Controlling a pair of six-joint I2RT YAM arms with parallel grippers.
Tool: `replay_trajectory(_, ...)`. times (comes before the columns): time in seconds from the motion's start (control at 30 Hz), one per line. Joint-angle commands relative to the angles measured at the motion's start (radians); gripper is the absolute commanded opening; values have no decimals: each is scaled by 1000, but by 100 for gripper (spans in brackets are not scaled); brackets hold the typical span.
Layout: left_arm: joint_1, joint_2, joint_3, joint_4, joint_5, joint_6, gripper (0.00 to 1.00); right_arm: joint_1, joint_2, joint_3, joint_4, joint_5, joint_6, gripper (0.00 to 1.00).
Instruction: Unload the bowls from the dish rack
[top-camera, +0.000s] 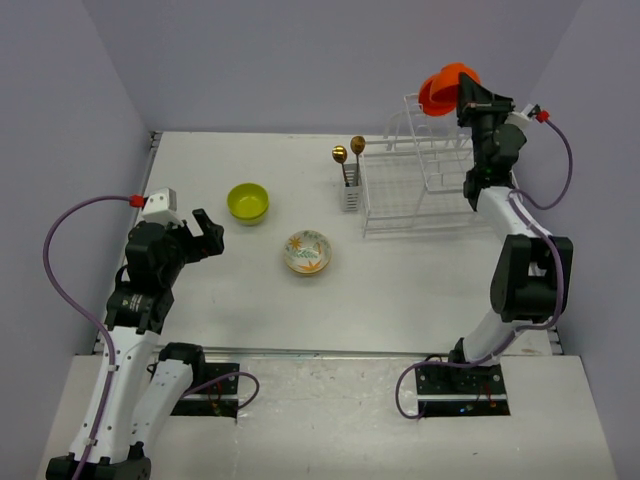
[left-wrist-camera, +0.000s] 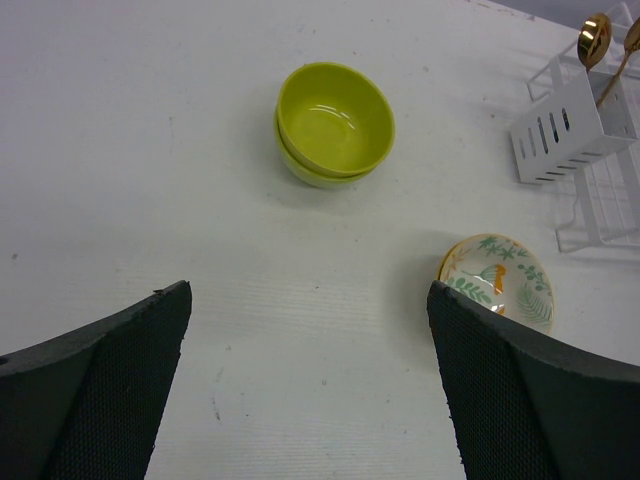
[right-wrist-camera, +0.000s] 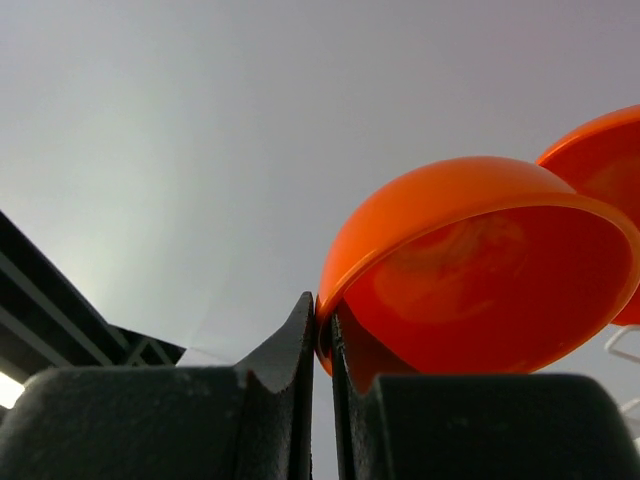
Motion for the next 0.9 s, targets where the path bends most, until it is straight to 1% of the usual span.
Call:
replay_trajectory(0.0,-7,3,-6,45,1,30,100,-10,-68,1,26,-34,5,0)
replay_trajectory(0.13,-7,5,-5,44,-4,29,100,-12,-106,-2,-2,-91,-23,0)
replay_trajectory(0.23,-7,8,-3,44,-10,29,100,-10,-138,41,-92,-184,-126,0)
replay_trajectory(0.27,-7,9,-2,42,-16,27,100,-12,-155,52,-109,-251,-191,0)
replay_trajectory(0.33,-7,9,0,39,-22,25,100,-9,-175,78,-123,-325,-251,0)
replay_trajectory(0.37,-7,11,3,36,-31,25,100,-7,-199,87,-135,-402,-322,0)
replay_trajectory(0.43,-7,2,10,25,-42,22,100,17,-239,127,-244,-470,-446,0)
replay_trajectory(0.47,-7,-6,10,27,-57,18,100,37,-293,139,-296,-494,-624,0)
replay_trajectory(0.5,-7,-23,10,27,-64,13,100,113,-321,166,-427,-523,-746,0)
replay_trajectory(0.53,-7,-29,15,27,-68,12,100,161,-348,185,-512,-533,-1025,0)
replay_trajectory(0.57,-7,-35,23,27,-73,12,100,221,-373,206,-609,-531,-1168,0)
replay_trajectory(0.6,-7,-34,33,22,-71,9,100,356,-403,231,-818,-498,-1319,0)
replay_trajectory(0.63,-7,-21,74,2,-52,6,100,503,-413,262,-926,-467,-1574,0)
replay_trajectory(0.67,-7,-14,105,-10,-36,-2,100,573,-425,265,-1073,-415,-1677,0)
replay_trajectory(0.7,-7,-5,139,-31,-22,-7,100,641,-430,242,-1114,-296,-1748,0)
replay_trajectory(0.73,-7,5,221,-45,13,-8,100,754,-437,218,-1142,-245,-1834,0)
replay_trajectory(0.77,-7,26,272,-59,25,-11,100,801,-442,193,-1181,-205,-1868,0)
replay_trajectory(0.8,-7,38,376,-88,62,-14,100,848,-451,140,-1195,-157,-1900,0)
replay_trajectory(0.83,-7,49,426,-107,79,-16,100,891,-457,109,-1208,-128,-1964,0)
replay_trajectory(0.87,-7,69,475,-124,109,-17,100,974,-460,86,-1229,-99,-1989,0)
